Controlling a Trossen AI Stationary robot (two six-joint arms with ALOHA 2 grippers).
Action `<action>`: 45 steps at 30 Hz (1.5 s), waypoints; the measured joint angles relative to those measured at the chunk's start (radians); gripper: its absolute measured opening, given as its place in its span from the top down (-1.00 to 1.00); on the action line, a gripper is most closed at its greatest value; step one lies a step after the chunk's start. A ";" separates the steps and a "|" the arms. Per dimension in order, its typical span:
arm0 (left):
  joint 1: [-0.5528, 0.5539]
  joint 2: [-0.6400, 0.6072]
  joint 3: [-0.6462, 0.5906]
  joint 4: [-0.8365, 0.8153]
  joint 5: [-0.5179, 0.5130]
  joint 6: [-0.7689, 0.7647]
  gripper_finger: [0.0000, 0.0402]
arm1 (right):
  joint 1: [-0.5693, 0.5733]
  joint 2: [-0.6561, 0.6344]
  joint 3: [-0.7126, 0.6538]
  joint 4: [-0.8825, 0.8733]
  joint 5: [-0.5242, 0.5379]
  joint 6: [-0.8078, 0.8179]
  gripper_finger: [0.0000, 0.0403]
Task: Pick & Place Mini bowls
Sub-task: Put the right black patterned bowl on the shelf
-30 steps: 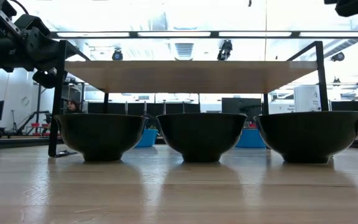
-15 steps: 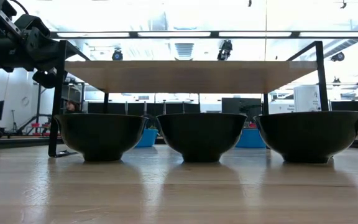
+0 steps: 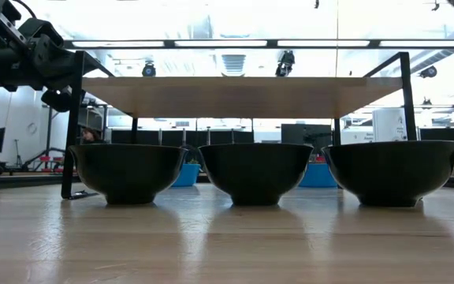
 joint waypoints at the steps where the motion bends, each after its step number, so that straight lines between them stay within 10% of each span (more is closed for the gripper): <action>1: 0.000 0.000 0.000 0.000 0.000 0.000 1.00 | 0.005 0.022 0.010 -0.021 0.039 0.014 0.72; 13: 0.000 0.000 0.000 0.000 0.000 0.000 1.00 | -0.001 0.131 0.194 -0.478 0.156 -0.017 0.25; 25: 0.000 0.000 0.000 0.000 0.000 0.000 1.00 | -0.057 0.187 0.391 -0.499 0.250 -1.278 0.39; 45: 0.000 0.000 0.000 0.003 0.000 0.000 1.00 | -0.133 0.342 0.373 -0.567 0.185 -1.319 0.50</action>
